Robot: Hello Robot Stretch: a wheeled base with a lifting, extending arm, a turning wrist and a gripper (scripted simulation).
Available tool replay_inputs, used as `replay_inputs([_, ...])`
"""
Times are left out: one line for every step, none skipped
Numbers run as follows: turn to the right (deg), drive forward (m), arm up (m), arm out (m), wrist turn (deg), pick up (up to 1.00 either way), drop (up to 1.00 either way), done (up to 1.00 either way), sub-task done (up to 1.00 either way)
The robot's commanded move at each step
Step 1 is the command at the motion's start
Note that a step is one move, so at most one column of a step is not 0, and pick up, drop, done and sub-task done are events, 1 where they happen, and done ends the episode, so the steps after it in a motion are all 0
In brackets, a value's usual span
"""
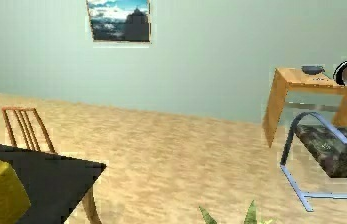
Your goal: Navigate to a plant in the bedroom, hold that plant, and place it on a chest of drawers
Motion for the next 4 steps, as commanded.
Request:
replay_inputs([0.0,0.75,0.0,0.0,0.0,0.0,0.0,0.0,0.0])
replay_inputs([-12.0,0.0,0.0,0.0,0.0,0.0,0.0,0.0,0.0])
replay_inputs([0.0,0.5,0.0,0.0,0.0,0.0,0.0,0.0,0.0])
replay_inputs([-18.0,0.0,0.0,0.0,0.0,0.0,0.0,0.0,0.0])
